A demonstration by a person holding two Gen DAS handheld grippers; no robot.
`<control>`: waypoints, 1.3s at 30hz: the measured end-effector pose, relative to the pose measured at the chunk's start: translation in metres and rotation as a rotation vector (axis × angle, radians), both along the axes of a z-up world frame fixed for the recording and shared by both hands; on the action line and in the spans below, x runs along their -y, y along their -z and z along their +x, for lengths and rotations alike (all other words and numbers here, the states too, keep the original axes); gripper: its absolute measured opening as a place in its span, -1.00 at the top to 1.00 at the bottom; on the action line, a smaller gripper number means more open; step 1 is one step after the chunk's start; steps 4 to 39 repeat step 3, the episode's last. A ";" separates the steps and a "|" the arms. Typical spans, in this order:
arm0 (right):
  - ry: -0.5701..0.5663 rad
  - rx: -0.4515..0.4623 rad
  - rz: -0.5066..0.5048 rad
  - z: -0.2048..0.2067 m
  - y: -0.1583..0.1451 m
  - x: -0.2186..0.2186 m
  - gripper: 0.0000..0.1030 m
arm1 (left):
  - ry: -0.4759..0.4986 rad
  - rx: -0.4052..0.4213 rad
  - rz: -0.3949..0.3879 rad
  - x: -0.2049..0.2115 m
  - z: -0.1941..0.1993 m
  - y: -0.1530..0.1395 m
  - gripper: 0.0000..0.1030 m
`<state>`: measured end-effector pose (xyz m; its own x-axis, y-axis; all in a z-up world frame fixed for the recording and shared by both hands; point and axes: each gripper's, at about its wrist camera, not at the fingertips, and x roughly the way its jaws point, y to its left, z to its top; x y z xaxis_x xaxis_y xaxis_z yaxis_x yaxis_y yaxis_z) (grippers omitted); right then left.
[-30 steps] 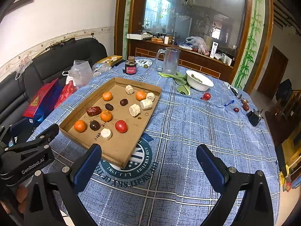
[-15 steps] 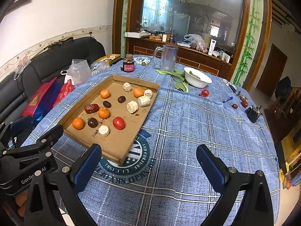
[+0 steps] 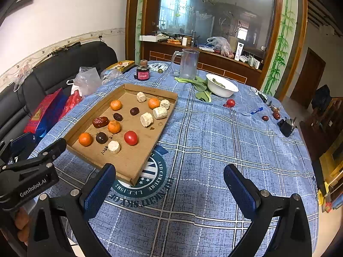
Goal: Organize fruits
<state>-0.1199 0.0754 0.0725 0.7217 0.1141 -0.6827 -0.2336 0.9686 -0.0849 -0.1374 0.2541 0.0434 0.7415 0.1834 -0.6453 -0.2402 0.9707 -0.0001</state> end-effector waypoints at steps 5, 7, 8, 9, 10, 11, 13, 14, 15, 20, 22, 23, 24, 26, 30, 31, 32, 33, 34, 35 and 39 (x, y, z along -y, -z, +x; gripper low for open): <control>-0.001 0.001 -0.001 0.000 0.000 0.000 -0.98 | -0.006 0.000 0.016 0.000 -0.001 0.000 -0.72; -0.001 0.001 -0.001 0.000 0.000 0.000 -0.98 | -0.006 0.000 0.016 0.000 -0.001 0.000 -0.72; -0.001 0.001 -0.001 0.000 0.000 0.000 -0.98 | -0.006 0.000 0.016 0.000 -0.001 0.000 -0.72; -0.001 0.001 -0.001 0.000 0.000 0.000 -0.98 | -0.006 0.000 0.016 0.000 -0.001 0.000 -0.72; -0.001 0.001 -0.001 0.000 0.000 0.000 -0.98 | -0.006 0.000 0.016 0.000 -0.001 0.000 -0.72; -0.001 0.001 -0.001 0.000 0.000 0.000 -0.98 | -0.006 0.000 0.016 0.000 -0.001 0.000 -0.72; -0.001 0.001 -0.001 0.000 0.000 0.000 -0.98 | -0.006 0.000 0.016 0.000 -0.001 0.000 -0.72; -0.001 0.001 -0.001 0.000 0.000 0.000 -0.98 | -0.006 0.000 0.016 0.000 -0.001 0.000 -0.72; -0.001 0.001 -0.001 0.000 0.000 0.000 -0.98 | -0.006 0.000 0.016 0.000 -0.001 0.000 -0.72; -0.001 0.001 -0.001 0.000 0.000 0.000 -0.98 | -0.006 0.000 0.016 0.000 -0.001 0.000 -0.72; -0.001 0.001 -0.001 0.000 0.000 0.000 -0.98 | -0.006 0.000 0.016 0.000 -0.001 0.000 -0.72; -0.001 0.001 -0.001 0.000 0.000 0.000 -0.98 | -0.006 0.000 0.016 0.000 -0.001 0.000 -0.72; -0.001 0.001 -0.001 0.000 0.000 0.000 -0.98 | -0.006 0.000 0.016 0.000 -0.001 0.000 -0.72; -0.001 0.001 -0.001 0.000 0.000 0.000 -0.98 | -0.006 0.000 0.016 0.000 -0.001 0.000 -0.72; -0.001 0.001 -0.001 0.000 0.000 0.000 -0.98 | -0.006 0.000 0.016 0.000 -0.001 0.000 -0.72; -0.001 0.001 -0.001 0.000 0.000 0.000 -0.98 | -0.006 0.000 0.016 0.000 -0.001 0.000 -0.72; -0.001 0.001 -0.001 0.000 0.000 0.000 -0.98 | -0.006 0.000 0.016 0.000 -0.001 0.000 -0.72; -0.001 0.001 -0.001 0.000 0.000 0.000 -0.98 | -0.006 0.000 0.016 0.000 -0.001 0.000 -0.72; -0.001 0.001 -0.001 0.000 0.000 0.000 -0.98 | -0.006 0.000 0.016 0.000 -0.001 0.000 -0.72; -0.001 0.001 -0.001 0.000 0.000 0.000 -0.98 | -0.006 0.000 0.016 0.000 -0.001 0.000 -0.72; -0.001 0.001 -0.001 0.000 0.000 0.000 -0.98 | -0.006 0.000 0.016 0.000 -0.001 0.000 -0.72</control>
